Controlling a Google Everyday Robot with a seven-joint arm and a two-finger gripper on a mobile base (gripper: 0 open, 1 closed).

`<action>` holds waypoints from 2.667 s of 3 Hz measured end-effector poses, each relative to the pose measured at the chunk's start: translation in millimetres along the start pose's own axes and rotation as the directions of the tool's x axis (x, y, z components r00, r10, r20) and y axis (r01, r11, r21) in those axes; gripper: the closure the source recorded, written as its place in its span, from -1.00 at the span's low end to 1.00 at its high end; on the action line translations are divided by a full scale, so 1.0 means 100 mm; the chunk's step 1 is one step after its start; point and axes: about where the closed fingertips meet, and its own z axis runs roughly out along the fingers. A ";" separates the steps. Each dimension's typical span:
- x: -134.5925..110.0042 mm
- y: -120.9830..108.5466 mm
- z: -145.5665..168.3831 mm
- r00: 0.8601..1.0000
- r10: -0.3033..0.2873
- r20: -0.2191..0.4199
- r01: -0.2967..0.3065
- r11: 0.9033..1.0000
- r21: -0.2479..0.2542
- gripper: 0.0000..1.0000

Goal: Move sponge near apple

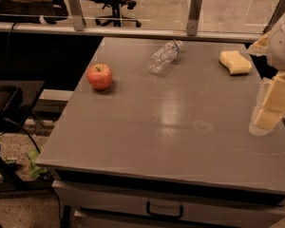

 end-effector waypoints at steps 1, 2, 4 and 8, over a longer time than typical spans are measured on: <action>0.00 0.00 0.00 1.000 0.000 0.000 0.000 1.000 0.000 -1.00; 0.10 -0.34 0.09 0.996 0.086 0.032 -0.087 0.996 0.033 -1.00; 0.45 -1.35 0.44 0.948 0.290 0.134 -0.302 0.950 0.081 -1.00; 0.93 -2.60 1.51 0.776 0.580 0.246 -0.609 0.791 0.056 -1.00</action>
Offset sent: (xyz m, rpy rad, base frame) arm 0.0987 -0.0587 -0.0107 0.1439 -0.0735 -0.2584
